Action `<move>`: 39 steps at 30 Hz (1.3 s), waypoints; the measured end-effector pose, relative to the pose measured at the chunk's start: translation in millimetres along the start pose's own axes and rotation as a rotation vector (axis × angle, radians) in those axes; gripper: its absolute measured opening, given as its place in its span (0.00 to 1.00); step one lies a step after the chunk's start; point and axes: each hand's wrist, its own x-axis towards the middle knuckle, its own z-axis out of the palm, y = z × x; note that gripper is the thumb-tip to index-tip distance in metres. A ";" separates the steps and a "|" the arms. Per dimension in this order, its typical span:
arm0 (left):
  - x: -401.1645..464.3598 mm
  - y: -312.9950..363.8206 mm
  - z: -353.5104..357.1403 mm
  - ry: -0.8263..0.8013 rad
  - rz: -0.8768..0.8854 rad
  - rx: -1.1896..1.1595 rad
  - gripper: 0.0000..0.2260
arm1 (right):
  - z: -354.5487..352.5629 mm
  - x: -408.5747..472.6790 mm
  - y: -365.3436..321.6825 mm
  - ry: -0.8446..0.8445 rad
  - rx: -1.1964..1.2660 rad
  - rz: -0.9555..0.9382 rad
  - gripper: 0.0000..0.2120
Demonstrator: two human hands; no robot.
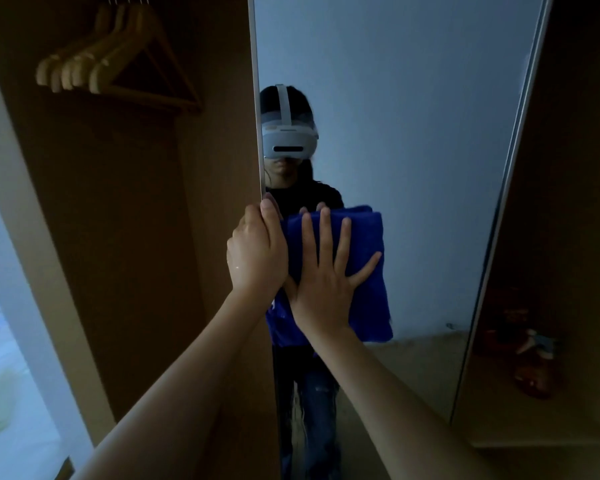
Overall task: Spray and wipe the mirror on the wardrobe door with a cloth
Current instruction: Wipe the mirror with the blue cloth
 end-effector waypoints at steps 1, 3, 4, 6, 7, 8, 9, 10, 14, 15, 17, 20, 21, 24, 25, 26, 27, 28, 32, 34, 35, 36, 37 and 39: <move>-0.5 -0.1 -0.2 -0.001 0.007 0.007 0.18 | 3.2 -7.3 1.4 -0.003 -0.002 0.002 0.38; -0.9 -1.1 -0.3 -0.008 0.014 0.018 0.18 | 4.7 -12.9 3.6 -0.006 -0.001 0.002 0.37; -1.0 -1.7 -0.3 -0.013 0.012 0.025 0.18 | 4.1 -12.8 4.0 -0.010 -0.002 0.001 0.37; -1.9 -2.1 -1.2 -0.025 0.009 0.037 0.18 | 1.5 -11.9 3.2 -0.020 -0.001 -0.002 0.38; -2.8 -2.2 -1.7 -0.030 0.009 0.044 0.18 | -0.3 -10.4 2.5 -0.022 0.002 -0.003 0.38; -3.7 -2.3 -2.1 -0.038 0.010 0.054 0.17 | -2.5 -6.7 1.5 -0.020 0.006 -0.002 0.38; -4.6 -2.6 -2.5 -0.045 0.011 0.065 0.17 | -5.5 0.1 0.4 -0.015 0.011 0.004 0.38; -5.2 -3.0 -2.4 -0.049 0.014 0.074 0.16 | -9.3 10.4 -1.0 -0.006 0.016 0.012 0.37; -8.8 -2.0 -1.4 -0.048 0.011 0.057 0.19 | -28.8 62.8 -6.8 0.055 0.023 -0.009 0.36; -9.8 -0.8 -1.3 -0.041 0.002 0.049 0.19 | -31.3 69.7 -7.0 0.066 0.021 -0.022 0.36; -12.1 1.5 -0.2 -0.020 -0.014 0.044 0.21 | -32.8 71.7 -6.9 0.078 0.016 -0.033 0.36; -17.6 3.7 3.3 -0.001 -0.024 0.027 0.23 | -29.9 59.7 -7.2 0.072 0.010 0.005 0.35; -19.2 3.8 4.2 -0.005 -0.029 0.027 0.22 | -27.8 53.6 -7.0 0.059 0.005 0.019 0.34; -22.8 3.3 6.1 -0.012 -0.052 0.051 0.20 | -20.0 31.8 -4.3 0.020 -0.008 0.025 0.34; -23.7 3.8 6.0 -0.009 -0.054 0.059 0.20 | -17.8 24.1 -3.1 0.012 -0.008 0.024 0.35; -24.3 4.6 5.6 -0.007 -0.055 0.063 0.21 | -15.3 16.7 -2.2 0.006 -0.005 0.023 0.35; -24.5 5.3 5.3 -0.007 -0.059 0.064 0.21 | -12.6 9.2 -1.4 0.001 -0.002 0.019 0.35; -24.4 5.5 5.2 -0.008 -0.065 0.060 0.20 | -9.6 1.5 -0.5 -0.004 -0.003 0.013 0.35; -23.9 3.5 5.8 0.001 -0.069 0.040 0.20 | 3.2 -26.5 4.8 -0.037 -0.015 -0.013 0.38; -23.8 3.1 5.1 -0.002 -0.073 0.030 0.20 | 3.7 -31.3 5.5 -0.054 -0.016 -0.012 0.38; -23.6 2.8 4.9 -0.006 -0.080 0.023 0.19 | 2.4 -31.2 5.4 -0.066 -0.023 -0.015 0.39; -23.7 3.2 4.3 -0.011 -0.087 0.014 0.19 | 0.6 -29.6 4.9 -0.080 -0.033 -0.021 0.40; -23.5 3.1 4.2 -0.016 -0.093 0.008 0.19 | -2.2 -25.6 3.9 -0.090 -0.042 -0.027 0.41; -23.4 3.3 4.0 -0.018 -0.092 0.004 0.19 | -10.2 -6.5 0.6 -0.078 -0.039 -0.014 0.42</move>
